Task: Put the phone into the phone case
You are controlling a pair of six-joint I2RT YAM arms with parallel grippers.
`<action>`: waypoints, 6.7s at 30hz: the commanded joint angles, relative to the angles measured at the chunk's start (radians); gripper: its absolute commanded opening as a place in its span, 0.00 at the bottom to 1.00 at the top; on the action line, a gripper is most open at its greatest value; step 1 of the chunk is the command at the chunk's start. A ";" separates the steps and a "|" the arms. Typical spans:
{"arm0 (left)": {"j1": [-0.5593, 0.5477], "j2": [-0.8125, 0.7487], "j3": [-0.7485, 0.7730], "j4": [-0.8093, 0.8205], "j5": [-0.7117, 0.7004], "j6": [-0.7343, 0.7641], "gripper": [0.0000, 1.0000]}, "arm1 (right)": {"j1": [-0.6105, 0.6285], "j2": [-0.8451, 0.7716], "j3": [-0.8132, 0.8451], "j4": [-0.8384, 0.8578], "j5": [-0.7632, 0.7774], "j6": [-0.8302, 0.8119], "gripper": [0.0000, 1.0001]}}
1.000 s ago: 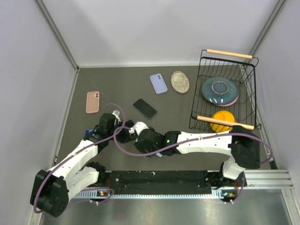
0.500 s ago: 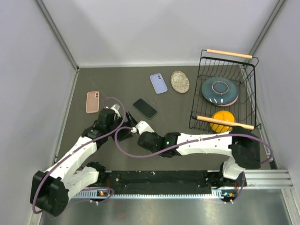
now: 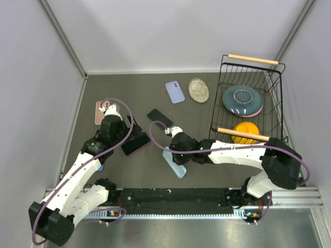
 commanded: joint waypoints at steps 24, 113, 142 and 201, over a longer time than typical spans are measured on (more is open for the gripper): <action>0.240 0.555 0.194 0.081 -0.127 0.186 0.60 | -0.059 -0.363 -0.160 -0.033 0.122 0.034 0.56; -0.107 0.698 0.124 -0.027 0.227 0.915 0.94 | -0.059 -0.860 -0.188 -0.272 0.263 -0.064 0.67; -0.107 0.298 0.004 0.326 0.514 0.275 0.48 | -0.021 -0.568 -0.255 0.269 0.079 0.246 0.63; -0.101 0.331 -0.143 0.322 0.552 -0.111 0.72 | -0.113 -0.243 -0.100 -0.010 -0.220 -0.049 0.00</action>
